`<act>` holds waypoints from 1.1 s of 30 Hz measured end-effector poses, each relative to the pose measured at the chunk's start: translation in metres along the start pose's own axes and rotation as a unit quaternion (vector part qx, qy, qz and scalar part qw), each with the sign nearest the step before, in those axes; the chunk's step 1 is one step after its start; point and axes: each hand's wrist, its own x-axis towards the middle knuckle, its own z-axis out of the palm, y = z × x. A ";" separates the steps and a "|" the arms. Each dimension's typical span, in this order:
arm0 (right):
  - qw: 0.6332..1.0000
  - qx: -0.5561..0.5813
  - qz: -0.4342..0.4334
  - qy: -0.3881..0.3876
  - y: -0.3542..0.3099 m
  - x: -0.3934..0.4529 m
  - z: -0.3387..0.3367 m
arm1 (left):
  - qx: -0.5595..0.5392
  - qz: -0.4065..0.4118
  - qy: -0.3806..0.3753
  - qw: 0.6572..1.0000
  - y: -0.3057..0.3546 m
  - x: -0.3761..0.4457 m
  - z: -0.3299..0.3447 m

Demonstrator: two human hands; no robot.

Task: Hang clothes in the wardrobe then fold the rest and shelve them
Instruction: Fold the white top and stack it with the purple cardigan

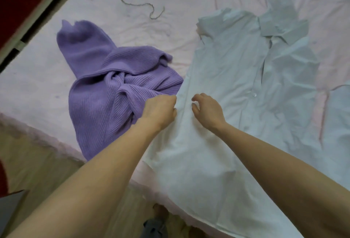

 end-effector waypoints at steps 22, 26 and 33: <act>0.928 -0.362 0.056 0.066 0.005 0.288 -0.069 | -0.286 0.018 0.034 0.957 -0.024 0.242 -0.016; 0.977 -0.179 0.094 0.073 0.019 0.275 -0.079 | -0.279 0.026 0.062 0.958 -0.023 0.262 -0.028; 0.922 0.378 0.030 0.078 0.045 0.234 -0.107 | -0.188 0.133 0.121 0.966 -0.007 0.315 -0.056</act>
